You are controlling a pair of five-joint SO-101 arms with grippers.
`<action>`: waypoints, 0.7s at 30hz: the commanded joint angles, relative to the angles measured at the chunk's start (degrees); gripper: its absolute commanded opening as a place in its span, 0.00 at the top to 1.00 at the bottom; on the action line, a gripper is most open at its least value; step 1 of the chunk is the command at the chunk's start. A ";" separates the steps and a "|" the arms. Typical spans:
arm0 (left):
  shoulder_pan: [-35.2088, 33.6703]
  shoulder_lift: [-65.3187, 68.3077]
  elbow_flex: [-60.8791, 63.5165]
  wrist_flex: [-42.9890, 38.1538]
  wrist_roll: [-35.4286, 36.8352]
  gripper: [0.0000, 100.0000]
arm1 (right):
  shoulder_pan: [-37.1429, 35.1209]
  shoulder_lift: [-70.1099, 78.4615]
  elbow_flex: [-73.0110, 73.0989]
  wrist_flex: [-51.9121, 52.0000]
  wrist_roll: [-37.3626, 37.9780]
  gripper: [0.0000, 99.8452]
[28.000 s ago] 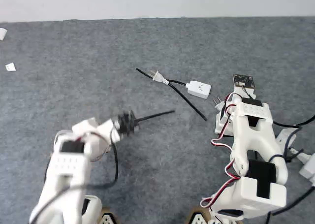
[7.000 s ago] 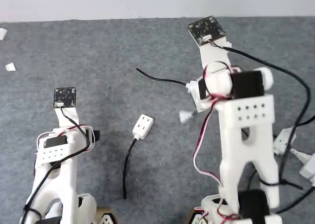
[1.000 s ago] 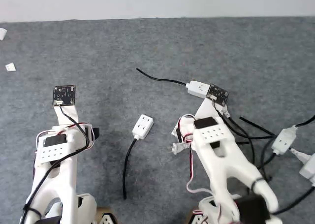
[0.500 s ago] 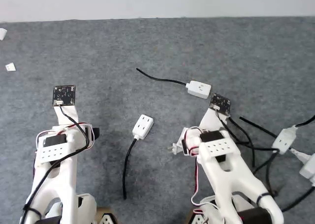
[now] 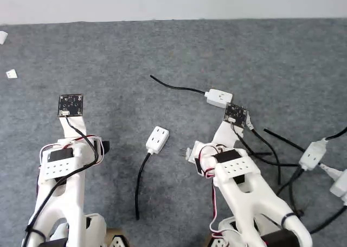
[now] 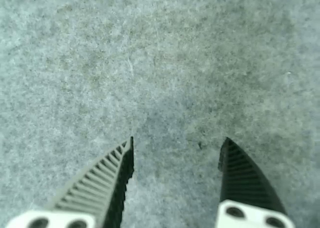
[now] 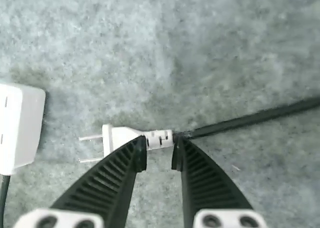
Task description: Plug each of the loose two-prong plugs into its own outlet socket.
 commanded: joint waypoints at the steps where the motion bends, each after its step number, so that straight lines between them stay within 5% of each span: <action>1: 0.53 0.09 -2.86 -1.58 -0.44 0.74 | -0.57 -1.36 -0.70 -1.10 0.26 0.89; 6: 0.53 0.09 -2.86 -1.58 -0.44 0.74 | -0.31 -1.36 -0.62 -0.92 0.26 0.89; 13: 0.53 0.09 -2.86 -1.58 -0.44 0.74 | -0.22 -1.89 -0.62 -0.57 -4.40 0.72; 21: 0.53 0.09 -2.86 -1.58 -0.44 0.74 | 3.38 -1.36 -3.60 -0.57 -8.88 0.76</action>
